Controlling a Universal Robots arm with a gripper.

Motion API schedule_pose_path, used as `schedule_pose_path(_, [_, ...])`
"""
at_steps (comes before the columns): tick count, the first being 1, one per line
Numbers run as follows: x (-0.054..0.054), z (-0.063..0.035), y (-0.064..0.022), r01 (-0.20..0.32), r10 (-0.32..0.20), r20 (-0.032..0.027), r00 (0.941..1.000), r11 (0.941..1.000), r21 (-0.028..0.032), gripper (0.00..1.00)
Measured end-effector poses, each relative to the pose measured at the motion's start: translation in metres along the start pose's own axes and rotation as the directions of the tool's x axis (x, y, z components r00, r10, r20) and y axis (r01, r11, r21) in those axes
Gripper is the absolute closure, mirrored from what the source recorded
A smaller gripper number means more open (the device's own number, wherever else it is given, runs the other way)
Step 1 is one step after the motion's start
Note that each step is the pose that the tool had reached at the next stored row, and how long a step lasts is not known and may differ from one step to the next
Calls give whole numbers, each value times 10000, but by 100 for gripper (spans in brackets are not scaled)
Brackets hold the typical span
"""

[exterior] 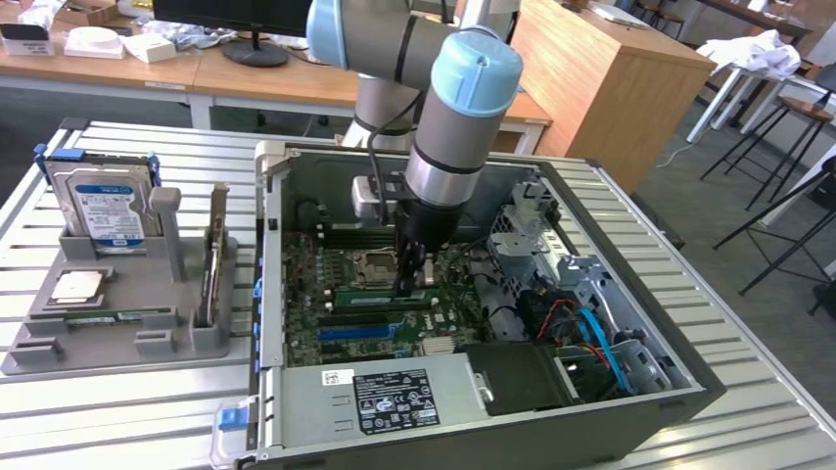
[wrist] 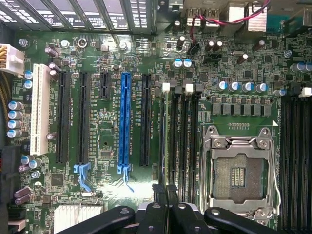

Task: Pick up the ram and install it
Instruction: 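Insert the ram into the slot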

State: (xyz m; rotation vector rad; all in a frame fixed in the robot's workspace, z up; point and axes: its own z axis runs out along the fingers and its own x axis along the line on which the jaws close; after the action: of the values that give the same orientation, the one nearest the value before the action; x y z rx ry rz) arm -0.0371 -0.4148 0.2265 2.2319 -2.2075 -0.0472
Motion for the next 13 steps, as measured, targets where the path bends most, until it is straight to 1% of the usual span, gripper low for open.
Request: schedule_pose_path(13, [0, 25, 1, 0, 0, 0, 10000, 10000, -1, 89])
